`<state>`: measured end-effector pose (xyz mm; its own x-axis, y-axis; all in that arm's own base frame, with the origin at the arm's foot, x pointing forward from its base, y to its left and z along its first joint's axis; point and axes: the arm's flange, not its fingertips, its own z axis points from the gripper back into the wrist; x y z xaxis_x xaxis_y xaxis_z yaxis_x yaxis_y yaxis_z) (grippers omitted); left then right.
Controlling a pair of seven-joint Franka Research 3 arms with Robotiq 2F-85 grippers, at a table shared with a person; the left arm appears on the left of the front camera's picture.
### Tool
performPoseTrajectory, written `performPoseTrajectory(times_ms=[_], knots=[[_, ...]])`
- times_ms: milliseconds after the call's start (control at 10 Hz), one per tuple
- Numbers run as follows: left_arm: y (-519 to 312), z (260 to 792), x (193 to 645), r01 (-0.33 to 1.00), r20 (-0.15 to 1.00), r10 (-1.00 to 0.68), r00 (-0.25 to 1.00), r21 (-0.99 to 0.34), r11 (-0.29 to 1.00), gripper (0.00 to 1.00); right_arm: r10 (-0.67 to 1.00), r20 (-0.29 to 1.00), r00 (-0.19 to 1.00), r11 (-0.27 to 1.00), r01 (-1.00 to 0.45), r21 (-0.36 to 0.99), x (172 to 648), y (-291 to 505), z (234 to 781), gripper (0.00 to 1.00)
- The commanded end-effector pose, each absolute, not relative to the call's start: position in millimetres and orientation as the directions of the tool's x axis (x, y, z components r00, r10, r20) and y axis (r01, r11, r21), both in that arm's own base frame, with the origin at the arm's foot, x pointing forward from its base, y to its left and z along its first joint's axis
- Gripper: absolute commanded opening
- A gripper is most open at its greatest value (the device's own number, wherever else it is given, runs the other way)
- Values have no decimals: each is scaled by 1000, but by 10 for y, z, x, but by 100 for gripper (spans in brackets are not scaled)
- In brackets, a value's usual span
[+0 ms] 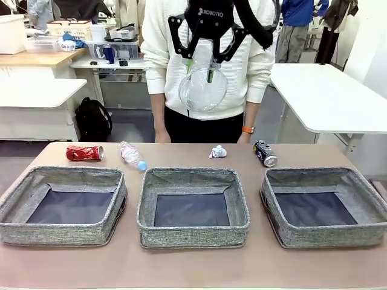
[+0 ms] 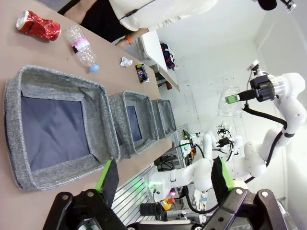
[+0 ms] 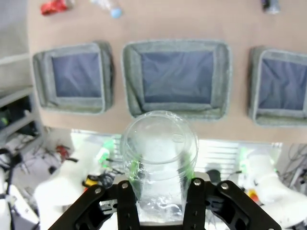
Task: Sort the waste into the appropriate baskets.
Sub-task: Pick up the waste item pointed out by the person, then place the picked waste into the Fabric basket indicated by the person.
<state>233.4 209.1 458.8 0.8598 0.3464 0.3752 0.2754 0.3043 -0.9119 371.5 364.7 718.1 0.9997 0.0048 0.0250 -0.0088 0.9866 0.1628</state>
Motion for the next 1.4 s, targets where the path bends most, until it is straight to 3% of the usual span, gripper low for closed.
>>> performPoseTrajectory(times_ms=[0,100,200,1300], knots=[[2088,4595,2338,302,397,346,850,-906,298,100,84,131,988,983,-104,152,3626,3698,7569,38],[2088,4595,2338,302,397,346,850,-906,298,100,93,155,983,978,-119,170,3635,3719,7638,38],[2088,4595,2338,302,397,346,850,-906,298,100,30,71,997,984,-42,175,3632,3663,7393,38],[2088,4595,2338,302,397,346,850,-906,298,100,30,71,997,984,-42,175,3632,3663,7393,38]])
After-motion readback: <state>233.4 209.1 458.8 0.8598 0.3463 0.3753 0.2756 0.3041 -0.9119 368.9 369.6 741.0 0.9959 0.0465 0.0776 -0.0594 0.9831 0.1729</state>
